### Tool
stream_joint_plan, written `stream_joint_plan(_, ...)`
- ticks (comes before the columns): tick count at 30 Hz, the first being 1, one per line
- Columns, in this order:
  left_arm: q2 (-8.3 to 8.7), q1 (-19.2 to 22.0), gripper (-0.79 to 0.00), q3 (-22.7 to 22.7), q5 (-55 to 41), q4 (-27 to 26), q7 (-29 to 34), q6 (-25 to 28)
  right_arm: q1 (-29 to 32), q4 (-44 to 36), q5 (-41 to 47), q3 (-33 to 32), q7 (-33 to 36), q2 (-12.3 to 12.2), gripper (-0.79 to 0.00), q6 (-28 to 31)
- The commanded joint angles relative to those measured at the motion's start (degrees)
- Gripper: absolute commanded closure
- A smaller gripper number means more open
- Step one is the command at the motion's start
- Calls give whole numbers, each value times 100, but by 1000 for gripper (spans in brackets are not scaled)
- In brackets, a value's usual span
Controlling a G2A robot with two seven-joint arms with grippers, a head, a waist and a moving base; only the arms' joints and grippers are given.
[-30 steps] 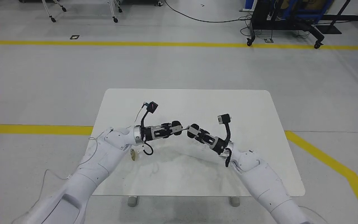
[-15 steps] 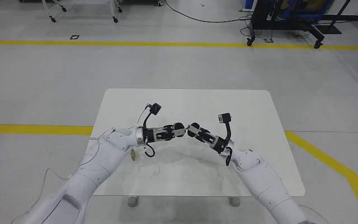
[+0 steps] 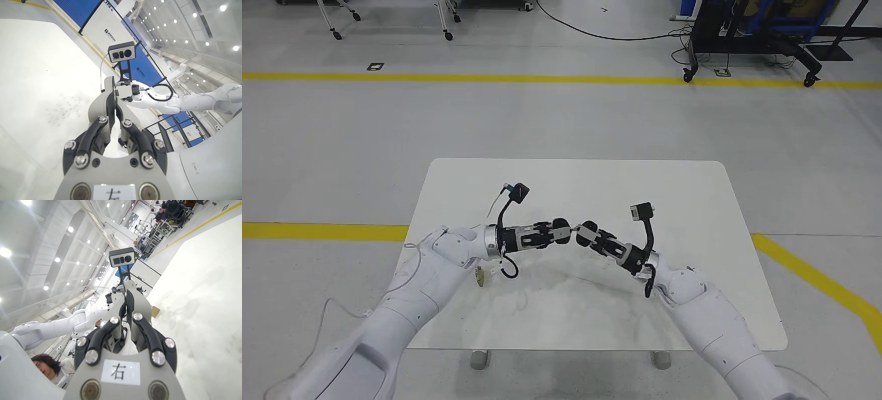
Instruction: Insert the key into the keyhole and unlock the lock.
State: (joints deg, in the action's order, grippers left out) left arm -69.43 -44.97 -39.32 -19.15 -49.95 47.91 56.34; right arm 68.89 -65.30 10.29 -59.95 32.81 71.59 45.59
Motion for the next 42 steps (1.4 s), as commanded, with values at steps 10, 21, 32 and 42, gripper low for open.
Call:
stream_joint_plan(10,43,-32,0,-166,-40,-18,-155,159,21,-49,-87,-23,-70,-5,-785,-4)
stream_joint_plan(21,83,-75,0,-206,232,-454,-90,-254,-1,-102,-243,-26,-28,-14,-785,-43)
stream_joint_plan(32,595,-296,0,-490,-51,-1331,1519,-1515,-40,-265,-233,-539,1752,-335,-388,-245)
stream_joint_plan(42,617,-277,0,-180,-181,-1409,1552,-1548,-86,-69,526,-288,2278,-326,-234,-329)
